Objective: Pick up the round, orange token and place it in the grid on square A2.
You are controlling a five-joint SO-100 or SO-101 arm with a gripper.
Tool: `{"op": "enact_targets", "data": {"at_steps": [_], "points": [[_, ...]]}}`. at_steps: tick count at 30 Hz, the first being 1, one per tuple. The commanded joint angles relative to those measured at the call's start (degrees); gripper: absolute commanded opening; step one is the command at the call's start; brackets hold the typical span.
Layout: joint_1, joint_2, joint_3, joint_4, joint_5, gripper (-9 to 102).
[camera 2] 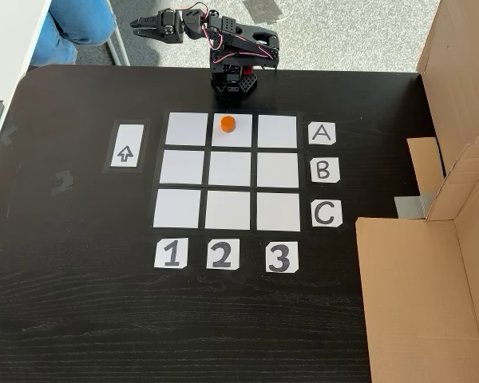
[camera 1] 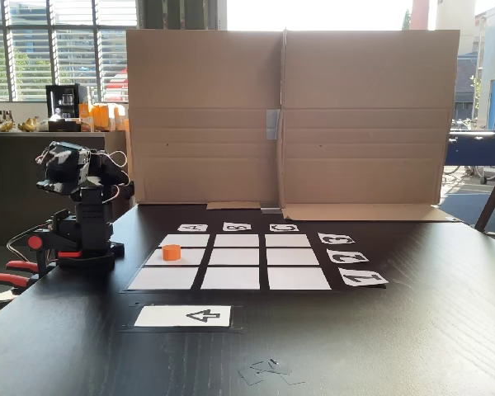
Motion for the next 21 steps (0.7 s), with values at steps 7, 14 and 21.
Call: {"op": "enact_targets", "data": {"at_steps": [7, 14, 21], "points": [[1.0, 1.3, 5.6, 4.0, -3.6, 0], [2.2, 1.3, 7.9, 8.8, -3.6, 0], [2.2, 1.3, 8.1, 10.6, -3.3, 0]]}}
